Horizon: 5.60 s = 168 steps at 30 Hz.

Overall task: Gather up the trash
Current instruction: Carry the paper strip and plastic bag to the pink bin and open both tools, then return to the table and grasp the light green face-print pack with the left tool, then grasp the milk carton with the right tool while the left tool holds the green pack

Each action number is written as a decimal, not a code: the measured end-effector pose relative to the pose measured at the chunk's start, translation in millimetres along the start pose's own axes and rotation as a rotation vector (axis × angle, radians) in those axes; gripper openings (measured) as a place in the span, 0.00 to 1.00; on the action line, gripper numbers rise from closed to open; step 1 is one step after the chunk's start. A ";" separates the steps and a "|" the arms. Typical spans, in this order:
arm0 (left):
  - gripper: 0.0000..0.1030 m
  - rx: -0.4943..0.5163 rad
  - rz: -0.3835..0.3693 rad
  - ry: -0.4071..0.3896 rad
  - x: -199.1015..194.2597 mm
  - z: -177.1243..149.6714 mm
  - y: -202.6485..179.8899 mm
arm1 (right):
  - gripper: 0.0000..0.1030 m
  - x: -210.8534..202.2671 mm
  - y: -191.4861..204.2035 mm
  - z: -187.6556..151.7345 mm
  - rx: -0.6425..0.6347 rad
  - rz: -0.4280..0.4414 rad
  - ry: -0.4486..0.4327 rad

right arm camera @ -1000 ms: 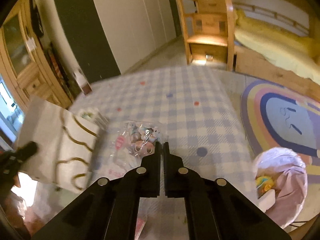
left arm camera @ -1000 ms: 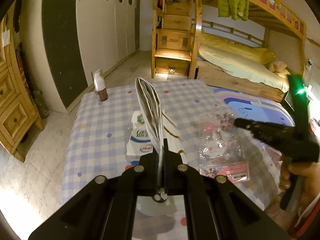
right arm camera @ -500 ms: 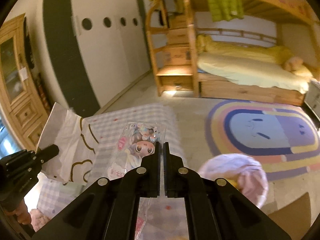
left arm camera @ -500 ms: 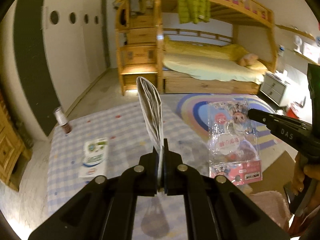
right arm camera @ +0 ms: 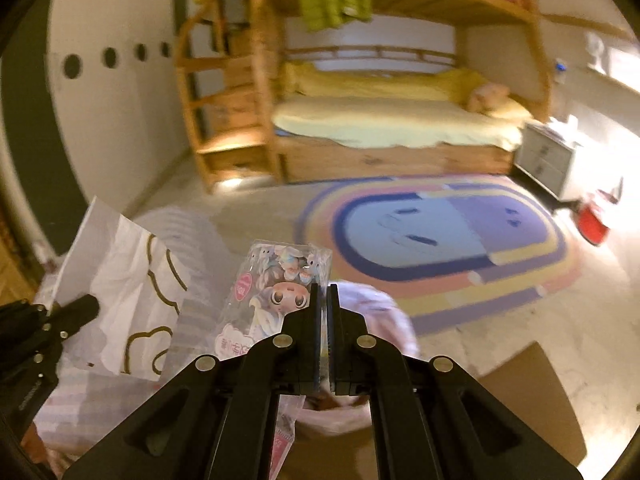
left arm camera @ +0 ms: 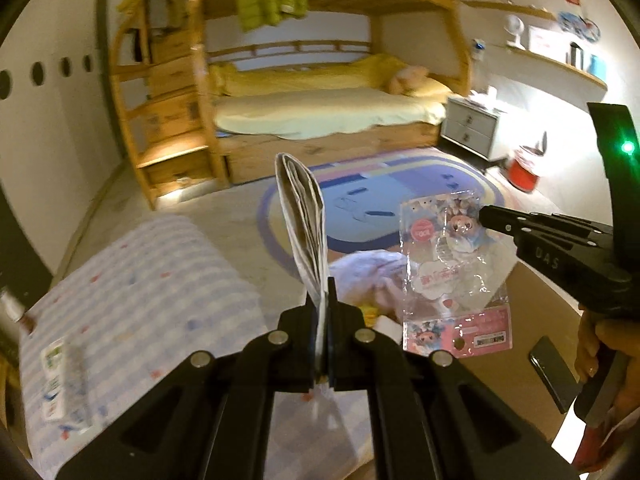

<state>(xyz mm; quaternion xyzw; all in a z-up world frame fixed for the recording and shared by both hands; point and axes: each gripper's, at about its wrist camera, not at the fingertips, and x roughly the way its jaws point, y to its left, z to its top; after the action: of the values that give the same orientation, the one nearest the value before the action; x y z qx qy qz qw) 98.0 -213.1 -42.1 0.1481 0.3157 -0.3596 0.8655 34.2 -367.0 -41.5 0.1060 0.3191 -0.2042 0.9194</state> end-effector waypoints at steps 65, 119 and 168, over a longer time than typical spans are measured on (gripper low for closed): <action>0.80 -0.510 0.461 0.065 -135.6 -168.9 188.3 | 0.44 -49.0 217.1 -61.7 -0.341 0.499 0.077; 0.48 -0.639 0.545 -0.001 -186.2 -198.2 252.9 | 0.86 -20.7 330.0 -73.5 -0.507 0.529 0.066; 0.48 -0.345 0.197 -0.009 -118.4 -89.3 122.3 | 0.69 -52.1 172.0 -34.5 -0.239 0.408 0.026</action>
<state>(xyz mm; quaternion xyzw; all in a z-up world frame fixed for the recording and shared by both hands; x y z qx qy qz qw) 82.1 -22.0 -28.7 0.0262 0.3527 -0.2144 0.9105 54.5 -186.0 -24.3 0.0614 0.3247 0.0264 0.9434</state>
